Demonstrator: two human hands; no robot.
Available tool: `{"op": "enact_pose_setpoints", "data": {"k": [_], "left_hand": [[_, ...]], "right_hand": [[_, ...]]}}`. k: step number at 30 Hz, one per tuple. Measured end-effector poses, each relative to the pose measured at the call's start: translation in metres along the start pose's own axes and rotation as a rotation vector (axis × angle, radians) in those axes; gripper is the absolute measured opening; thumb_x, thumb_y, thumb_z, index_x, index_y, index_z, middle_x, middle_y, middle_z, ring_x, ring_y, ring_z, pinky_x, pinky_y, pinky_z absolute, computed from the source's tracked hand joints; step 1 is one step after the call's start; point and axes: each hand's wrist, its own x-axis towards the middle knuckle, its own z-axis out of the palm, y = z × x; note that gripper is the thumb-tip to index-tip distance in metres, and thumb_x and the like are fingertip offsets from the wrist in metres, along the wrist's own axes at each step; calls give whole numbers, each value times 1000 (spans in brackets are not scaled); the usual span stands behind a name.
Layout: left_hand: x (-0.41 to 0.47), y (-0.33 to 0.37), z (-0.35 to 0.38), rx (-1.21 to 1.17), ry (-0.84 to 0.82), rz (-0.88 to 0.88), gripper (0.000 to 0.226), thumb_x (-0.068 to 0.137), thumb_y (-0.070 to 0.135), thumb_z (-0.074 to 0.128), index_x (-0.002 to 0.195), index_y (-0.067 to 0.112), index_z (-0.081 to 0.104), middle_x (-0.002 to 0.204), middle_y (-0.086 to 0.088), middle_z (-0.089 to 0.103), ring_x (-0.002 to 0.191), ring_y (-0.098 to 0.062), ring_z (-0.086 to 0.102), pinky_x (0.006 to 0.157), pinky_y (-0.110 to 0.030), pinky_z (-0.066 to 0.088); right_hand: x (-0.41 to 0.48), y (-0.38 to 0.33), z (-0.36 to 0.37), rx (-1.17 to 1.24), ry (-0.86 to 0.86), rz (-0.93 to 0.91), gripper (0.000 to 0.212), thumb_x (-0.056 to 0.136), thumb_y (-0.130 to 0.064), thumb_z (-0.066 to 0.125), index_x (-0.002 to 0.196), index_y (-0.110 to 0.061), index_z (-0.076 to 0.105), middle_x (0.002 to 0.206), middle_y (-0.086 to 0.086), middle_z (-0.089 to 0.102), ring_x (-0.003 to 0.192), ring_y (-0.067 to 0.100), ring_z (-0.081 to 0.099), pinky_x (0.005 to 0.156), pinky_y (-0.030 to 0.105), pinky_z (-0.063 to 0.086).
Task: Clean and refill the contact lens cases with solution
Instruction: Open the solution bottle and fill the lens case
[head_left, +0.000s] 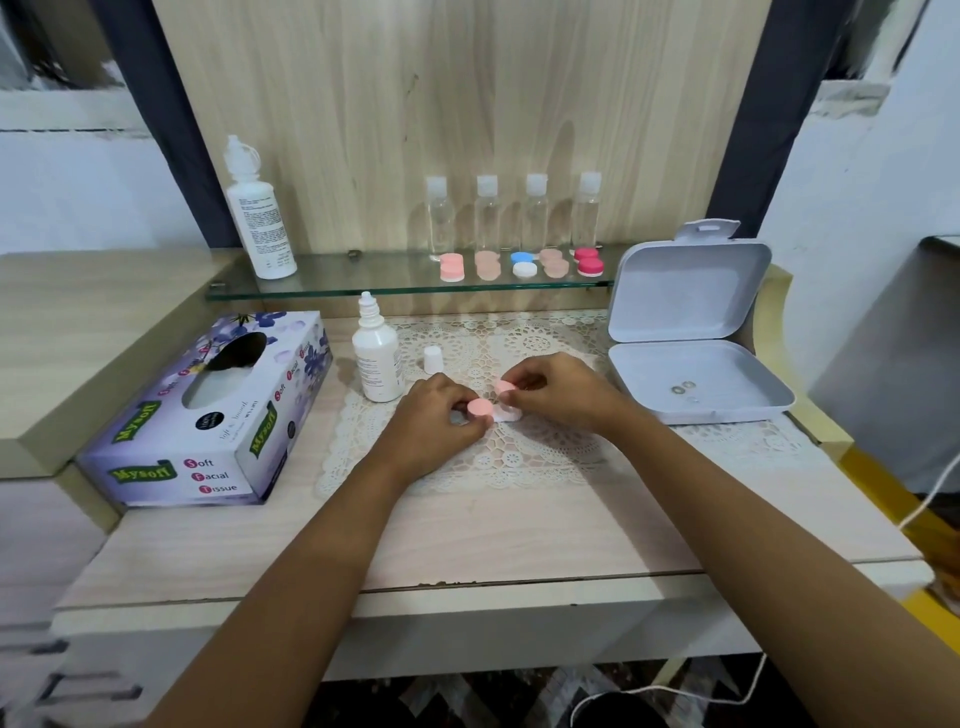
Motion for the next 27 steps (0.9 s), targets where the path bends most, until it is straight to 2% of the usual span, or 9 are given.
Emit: {"op": "enact_pose_setpoints", "data": {"k": [2,5,8,12,15,18,22,27], "left_hand": [[0,0,0,1,-3,-3,26,81,32,67,103,18,69,95,4,53,100,-16,49,87,-29,41],[1,0,1,0,-5,-3,26,81,33,67,102,18,69,95,4,54,100,-17,49,87,-30,41],[0,0,1,-7,-6,-8,27,81,34,67,103,18,69,96,5,54,100,-15,48,87,-28,40],[0,-1,1,-5,0,-6,26,81,33,68,102,18,69,95,5,54,100,-16,49,87,-28,40],[0,-1,1,-10,6,3,25,81,33,68,101,18,69,94,7,53,99,-17,49,85,-26,39],[0,-1,1,-17,10,0,26,81,33,68,102,17,69,95,7,54,99,-16,49,85,-26,38],[0,-1,1,-21,14,4,26,81,33,69,102,17,69,94,6,54,99,-17,49,83,-25,38],[0,-1,1,-21,20,7,26,81,33,69,101,16,69,94,7,54,98,-17,50,83,-25,38]], "right_hand": [[-5,0,0,-31,-27,-22,22,83,-23,68,103,-17,69,88,-8,65,76,1,57,60,2,40],[-9,1,1,-100,-43,-54,22,83,-24,67,104,-18,68,92,-5,66,75,1,55,59,3,39],[-12,2,3,-185,-28,-99,24,85,-22,63,108,-16,68,98,-2,66,84,8,55,71,15,40],[-15,4,8,-227,7,-136,18,86,-19,57,95,-8,69,93,11,65,88,24,57,77,31,45],[-14,6,13,-252,21,-147,19,87,-19,55,87,-3,66,86,15,62,84,27,55,69,29,38],[-12,7,15,-246,32,-137,20,87,-21,56,87,-5,67,86,14,62,83,25,55,68,30,40],[-10,9,14,-227,61,-87,25,82,-33,66,100,-15,68,91,3,62,81,12,51,56,9,33],[-12,9,13,-164,80,-68,28,79,-33,71,97,-12,66,85,-1,57,75,7,48,57,6,37]]}}
